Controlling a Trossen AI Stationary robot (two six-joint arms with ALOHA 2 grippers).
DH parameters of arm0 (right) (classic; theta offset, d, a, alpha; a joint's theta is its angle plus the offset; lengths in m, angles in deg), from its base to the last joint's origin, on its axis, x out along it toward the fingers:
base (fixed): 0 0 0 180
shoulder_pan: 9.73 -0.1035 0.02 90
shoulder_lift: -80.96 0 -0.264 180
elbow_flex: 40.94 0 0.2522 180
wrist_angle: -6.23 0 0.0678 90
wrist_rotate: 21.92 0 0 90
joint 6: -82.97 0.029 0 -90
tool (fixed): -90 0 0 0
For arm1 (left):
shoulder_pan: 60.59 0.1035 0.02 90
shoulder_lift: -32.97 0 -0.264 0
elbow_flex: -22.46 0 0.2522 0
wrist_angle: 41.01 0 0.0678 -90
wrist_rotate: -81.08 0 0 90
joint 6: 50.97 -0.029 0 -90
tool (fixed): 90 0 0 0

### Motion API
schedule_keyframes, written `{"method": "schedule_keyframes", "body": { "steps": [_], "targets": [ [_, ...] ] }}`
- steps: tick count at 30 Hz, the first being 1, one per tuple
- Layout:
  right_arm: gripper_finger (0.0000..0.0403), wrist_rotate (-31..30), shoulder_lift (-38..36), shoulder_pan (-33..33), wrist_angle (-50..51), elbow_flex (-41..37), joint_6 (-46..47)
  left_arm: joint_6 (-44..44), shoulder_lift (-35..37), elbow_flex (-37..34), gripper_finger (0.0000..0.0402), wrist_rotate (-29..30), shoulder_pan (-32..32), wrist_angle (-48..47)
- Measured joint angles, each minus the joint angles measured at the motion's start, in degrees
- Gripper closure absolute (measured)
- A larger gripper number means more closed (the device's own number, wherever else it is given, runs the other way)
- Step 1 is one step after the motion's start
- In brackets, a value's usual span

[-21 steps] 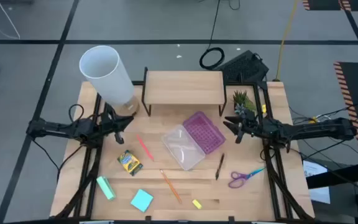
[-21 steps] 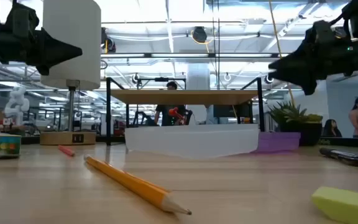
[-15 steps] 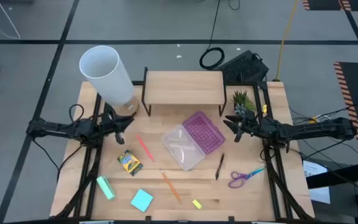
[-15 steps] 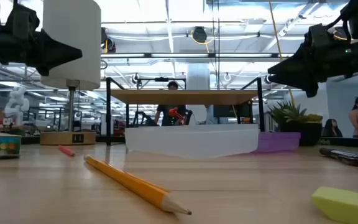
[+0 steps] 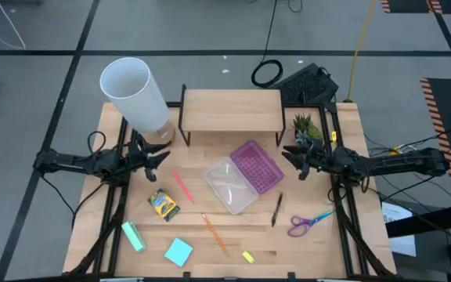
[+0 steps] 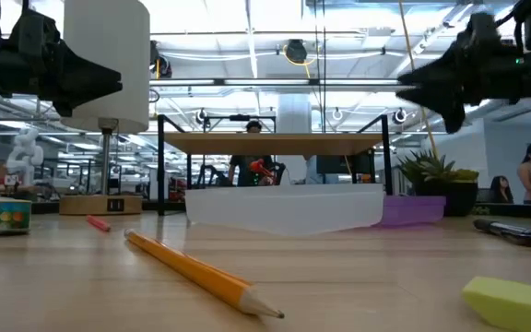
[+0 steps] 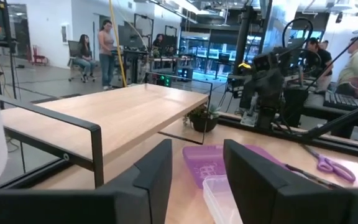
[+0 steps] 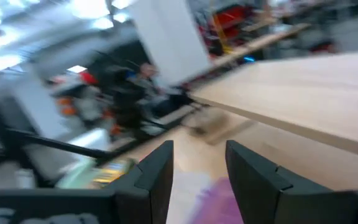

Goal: Pack school essentials
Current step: Put the blue sticky notes into the transparent violet supply box

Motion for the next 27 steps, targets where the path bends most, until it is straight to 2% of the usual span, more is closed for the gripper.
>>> {"method": "schedule_keyframes", "body": {
  "steps": [4,7,10,13,15,18,23,27],
  "targets": [
    [0.0261,4.26,0.89,-1.7,-6.37,0.05,0.01,0.5,-3.48,0.0,0.0252,0.01,0.0,1.92],
    [0.0261,4.58,2.97,-4.41,-6.68,2.03,-0.51,0.59,-8.75,0.0,0.0252,0.0,0.0,5.61],
    [0.0261,0.65,7.44,-7.41,-1.89,5.07,-0.96,0.41,-15.05,0.0,0.0252,0.02,0.0,11.11],
    [0.0261,-6.27,13.41,-9.99,3.54,9.78,2.74,-0.99,-21.1,0.02,0.0252,0.02,0.01,17.55],
    [0.0261,-8.62,18.18,-11.3,9.39,13.52,9.46,-2.11,-24.3,0.64,0.0252,0.02,0.0,20.09],
    [0.0261,-7.83,24.08,-13.18,20.94,21.93,20.48,-2.31,-27.96,2.77,0.0252,0.02,-0.18,21.08],
    [0.0261,-7.29,34.82,-17.53,50.21,40.03,34.39,-2.47,-31.97,5.49,0.0252,-0.33,-2.08,19.52],
    [0.0261,-7.24,43.06,-20.57,66.86,51.92,43.21,-3.59,-33.51,6.32,0.0252,-0.35,-4.14,19.4]
  ]
}}
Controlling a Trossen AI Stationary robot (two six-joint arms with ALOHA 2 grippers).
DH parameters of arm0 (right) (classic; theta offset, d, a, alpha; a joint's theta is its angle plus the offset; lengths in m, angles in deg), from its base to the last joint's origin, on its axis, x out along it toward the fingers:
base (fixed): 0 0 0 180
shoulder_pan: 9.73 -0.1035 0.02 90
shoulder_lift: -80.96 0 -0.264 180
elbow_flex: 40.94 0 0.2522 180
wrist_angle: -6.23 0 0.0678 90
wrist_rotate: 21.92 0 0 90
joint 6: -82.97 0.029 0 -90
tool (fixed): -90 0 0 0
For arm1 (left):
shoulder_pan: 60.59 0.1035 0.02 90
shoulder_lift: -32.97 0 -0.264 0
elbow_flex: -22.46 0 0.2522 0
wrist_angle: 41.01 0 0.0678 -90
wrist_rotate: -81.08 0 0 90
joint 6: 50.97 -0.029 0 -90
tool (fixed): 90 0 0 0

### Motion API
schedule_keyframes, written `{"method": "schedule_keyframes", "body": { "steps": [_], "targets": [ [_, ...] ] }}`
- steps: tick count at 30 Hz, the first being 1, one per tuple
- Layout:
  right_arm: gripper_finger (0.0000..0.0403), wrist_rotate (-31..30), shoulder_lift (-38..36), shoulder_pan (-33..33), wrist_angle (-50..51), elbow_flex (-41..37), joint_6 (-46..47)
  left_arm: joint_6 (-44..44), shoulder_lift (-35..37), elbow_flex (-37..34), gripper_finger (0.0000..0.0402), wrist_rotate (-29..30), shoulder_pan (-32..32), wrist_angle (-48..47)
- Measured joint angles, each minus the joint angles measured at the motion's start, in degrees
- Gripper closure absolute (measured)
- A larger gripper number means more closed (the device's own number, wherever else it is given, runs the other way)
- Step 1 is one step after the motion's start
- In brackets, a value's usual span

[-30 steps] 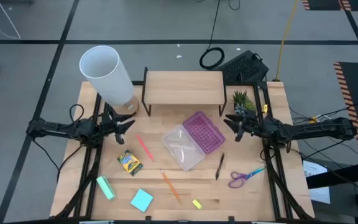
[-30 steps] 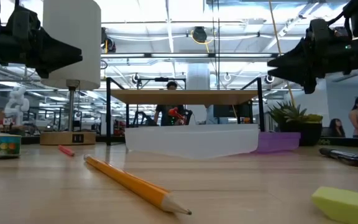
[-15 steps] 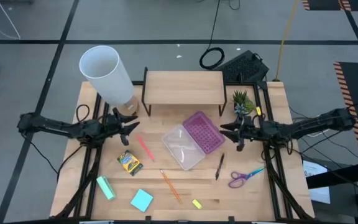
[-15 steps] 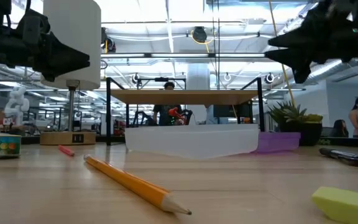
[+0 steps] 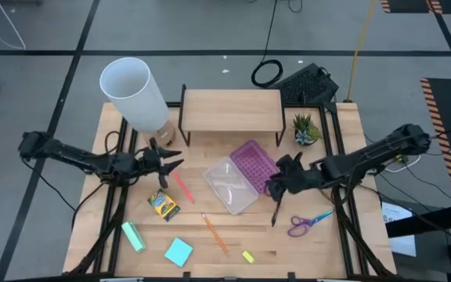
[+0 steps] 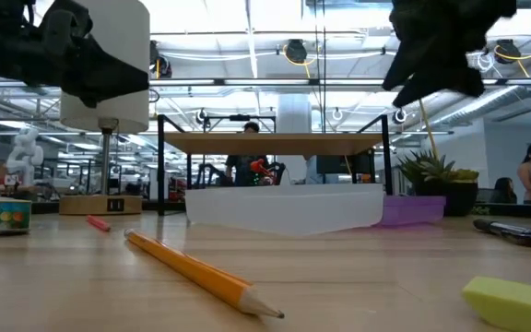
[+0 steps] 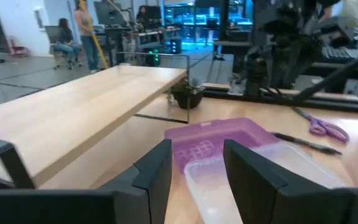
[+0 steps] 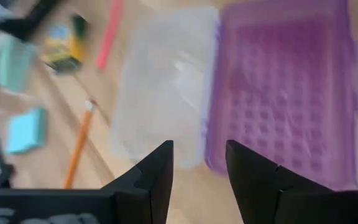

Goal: Pack school essentials
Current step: Put the blue sticky notes into the transparent violet supply box

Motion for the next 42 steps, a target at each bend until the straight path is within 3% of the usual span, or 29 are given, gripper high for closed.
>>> {"method": "schedule_keyframes", "body": {
  "steps": [4,7,11,15,21,25,32,38,42],
  "targets": [
    [0.0261,3.78,6.18,-2.27,7.11,5.58,5.9,-2.17,-0.17,0.09,0.0252,0.0,-1.67,0.07],
    [0.0261,4.79,9.55,-3.1,2.43,6.44,2.78,-5.77,-0.17,0.09,0.0252,0.0,-2.59,0.03],
    [0.0261,6.38,14.9,-1.32,-17.25,6.49,-12.74,-12.05,-0.15,0.09,0.0252,0.59,-2.79,1.43],
    [0.0261,12.01,21.07,2.72,-35.07,6.61,-29.74,-15.17,-0.11,0.09,0.0252,3.76,-2.77,5.29],
    [0.0261,19.15,27.18,7.63,-36.12,10.04,-43.27,-16.01,0.0,0.09,0.0252,6.03,-2.77,6.28],
    [0.0261,19.48,30.06,6.79,-35.85,12.2,-54.98,-15.83,0.0,0.09,0.0252,6.03,-2.77,5.17],
    [0.0232,19.01,36.67,5.91,-36.21,20.23,-69.69,-3.44,0.0,0.11,0.0252,3.95,-3.71,-1.87],
    [0.016,14.68,45.81,3.23,-36.32,31.79,-75.47,15.07,-0.01,0.13,0.0252,2.26,-5.03,-15.1],
    [0.0131,14.74,50.62,1.21,-36.79,37.88,-75.58,20.46,-0.16,0.13,0.0252,1.78,-8.95,-17.08]
  ]
}}
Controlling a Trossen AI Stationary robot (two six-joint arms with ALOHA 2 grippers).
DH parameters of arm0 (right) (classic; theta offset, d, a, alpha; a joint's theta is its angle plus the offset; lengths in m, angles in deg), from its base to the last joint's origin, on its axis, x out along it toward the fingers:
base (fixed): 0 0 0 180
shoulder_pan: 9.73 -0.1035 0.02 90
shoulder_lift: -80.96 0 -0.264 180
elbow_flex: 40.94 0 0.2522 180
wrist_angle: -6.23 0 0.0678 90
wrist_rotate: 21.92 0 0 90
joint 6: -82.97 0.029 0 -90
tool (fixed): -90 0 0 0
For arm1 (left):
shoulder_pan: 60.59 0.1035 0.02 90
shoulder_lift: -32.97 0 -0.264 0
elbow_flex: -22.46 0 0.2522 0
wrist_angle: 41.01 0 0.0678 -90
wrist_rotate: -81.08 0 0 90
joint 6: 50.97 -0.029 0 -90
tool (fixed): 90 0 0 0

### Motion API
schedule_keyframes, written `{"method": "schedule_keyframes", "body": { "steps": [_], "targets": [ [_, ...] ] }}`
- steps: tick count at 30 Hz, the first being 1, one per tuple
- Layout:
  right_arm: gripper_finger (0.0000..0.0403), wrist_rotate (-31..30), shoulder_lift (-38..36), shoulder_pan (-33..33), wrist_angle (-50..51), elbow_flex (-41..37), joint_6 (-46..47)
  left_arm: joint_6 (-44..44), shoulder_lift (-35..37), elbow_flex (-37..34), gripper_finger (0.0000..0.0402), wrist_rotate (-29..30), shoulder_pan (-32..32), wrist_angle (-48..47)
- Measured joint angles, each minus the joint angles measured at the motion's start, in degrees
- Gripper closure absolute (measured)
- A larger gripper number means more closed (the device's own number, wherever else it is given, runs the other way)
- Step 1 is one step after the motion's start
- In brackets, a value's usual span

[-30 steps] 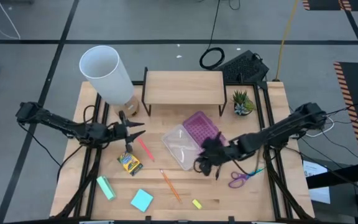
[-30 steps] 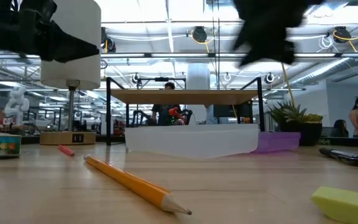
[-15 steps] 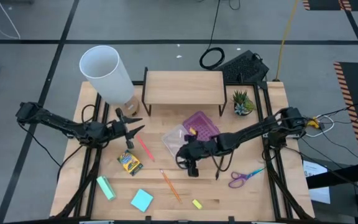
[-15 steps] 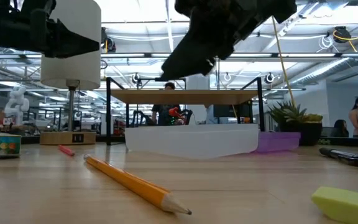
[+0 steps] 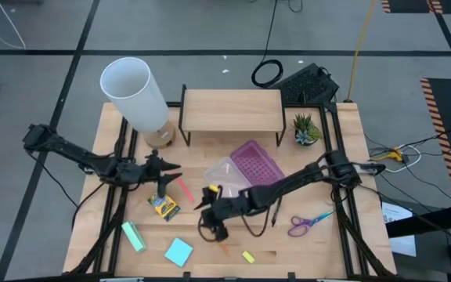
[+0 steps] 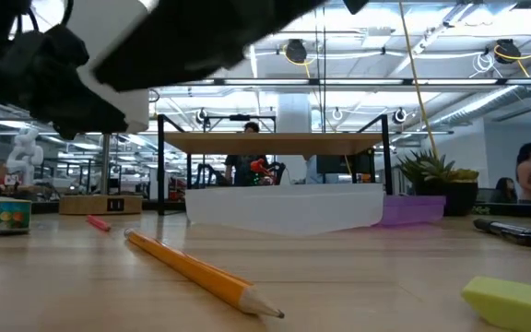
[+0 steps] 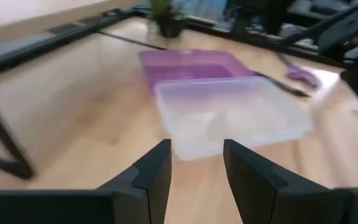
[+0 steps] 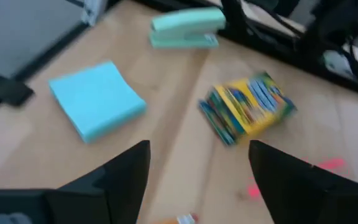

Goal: Pack school essentials
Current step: Put the blue sticky notes into the transparent violet supply box

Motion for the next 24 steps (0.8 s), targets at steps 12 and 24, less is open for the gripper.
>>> {"method": "schedule_keyframes", "body": {
  "steps": [12,24],
  "targets": [
    [0.0127,-0.17,11.84,-4.07,-5.34,11.54,-7.38,-3.5,-6.18,0.03,0.0252,2.83,-13.24,7.33],
    [0.0119,6.33,19.41,-3.82,-1.69,17.72,-14.59,-8.66,-23.89,12.1,0.0252,-6.34,-27.05,-3.14]
  ]
}}
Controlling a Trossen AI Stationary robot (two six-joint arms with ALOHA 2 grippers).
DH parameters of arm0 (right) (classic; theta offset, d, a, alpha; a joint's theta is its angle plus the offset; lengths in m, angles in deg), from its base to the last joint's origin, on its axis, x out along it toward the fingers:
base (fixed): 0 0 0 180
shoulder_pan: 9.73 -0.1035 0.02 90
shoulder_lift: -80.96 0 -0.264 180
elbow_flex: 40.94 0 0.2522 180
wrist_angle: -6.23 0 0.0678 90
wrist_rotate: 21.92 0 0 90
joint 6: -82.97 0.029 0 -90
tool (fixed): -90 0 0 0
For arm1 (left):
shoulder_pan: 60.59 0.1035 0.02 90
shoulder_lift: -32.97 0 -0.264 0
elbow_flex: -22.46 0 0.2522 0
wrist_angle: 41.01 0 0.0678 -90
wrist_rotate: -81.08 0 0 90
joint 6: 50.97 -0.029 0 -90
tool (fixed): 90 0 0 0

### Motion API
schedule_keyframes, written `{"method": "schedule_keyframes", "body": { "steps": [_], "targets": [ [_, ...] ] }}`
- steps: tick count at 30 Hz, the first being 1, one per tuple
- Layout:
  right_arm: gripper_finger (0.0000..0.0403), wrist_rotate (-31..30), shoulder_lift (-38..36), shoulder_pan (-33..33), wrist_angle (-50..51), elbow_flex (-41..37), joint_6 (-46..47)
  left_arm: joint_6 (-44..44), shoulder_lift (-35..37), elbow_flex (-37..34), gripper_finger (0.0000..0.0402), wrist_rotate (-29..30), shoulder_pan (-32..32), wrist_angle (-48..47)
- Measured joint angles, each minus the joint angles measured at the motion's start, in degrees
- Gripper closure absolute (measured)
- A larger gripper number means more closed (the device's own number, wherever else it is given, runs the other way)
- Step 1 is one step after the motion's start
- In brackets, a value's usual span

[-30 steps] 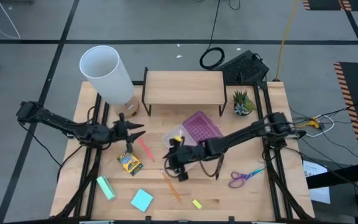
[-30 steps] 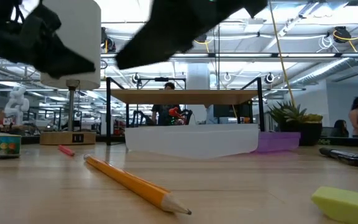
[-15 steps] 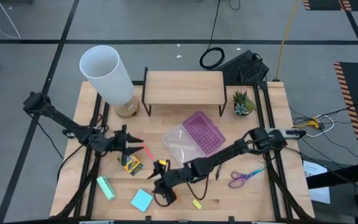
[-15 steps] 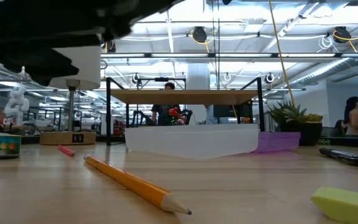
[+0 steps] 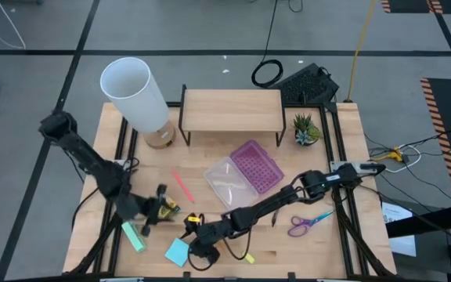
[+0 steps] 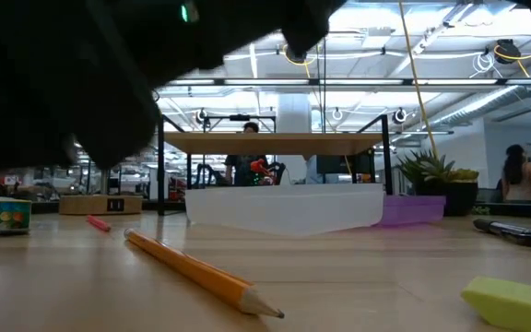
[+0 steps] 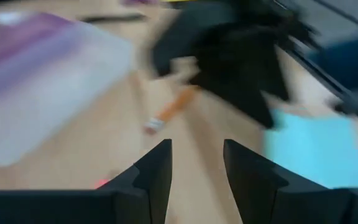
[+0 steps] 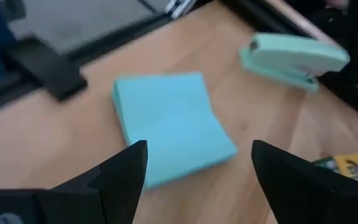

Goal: Pack school essentials
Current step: Put the blue sticky notes into the transparent violet supply box

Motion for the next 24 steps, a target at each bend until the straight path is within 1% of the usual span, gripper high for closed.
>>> {"method": "schedule_keyframes", "body": {
  "steps": [4,8,10,14,18,21,24],
  "targets": [
    [0.0119,1.17,1.32,0.19,0.19,0.0,-1.67,3.14,-5.43,4.32,0.0252,-2.71,-2.93,-5.55],
    [0.0119,1.38,2.42,-0.69,0.47,0.11,-2.4,5.85,-10.42,6.1,0.0252,-4.92,-4.06,-6.35],
    [0.0119,0.61,2.46,-1.34,0.76,-0.06,-3.76,7.36,-12.91,6.77,0.0252,-6.32,-4.04,-6.39],
    [0.0119,-3.44,1.92,-2.45,0.26,-0.33,-6.03,9.93,-17.48,8.09,0.0252,-8.68,-4.01,-6.42],
    [0.0119,-3.32,1.43,-3.09,-0.78,-0.44,-8.0,9.93,-19.99,9.85,0.0252,-11.3,-4.01,-5.73],
    [0.0119,-3.15,1.35,-3.23,1.07,-0.44,-8.24,8.35,-20.36,11.32,0.0252,-11.43,-4.43,-5.23],
    [0.0119,-3.07,1.45,-3.26,0.06,-1.37,-10.72,6.96,-20.33,12.54,0.0252,-11.26,-5.12,-3.33]
  ]
}}
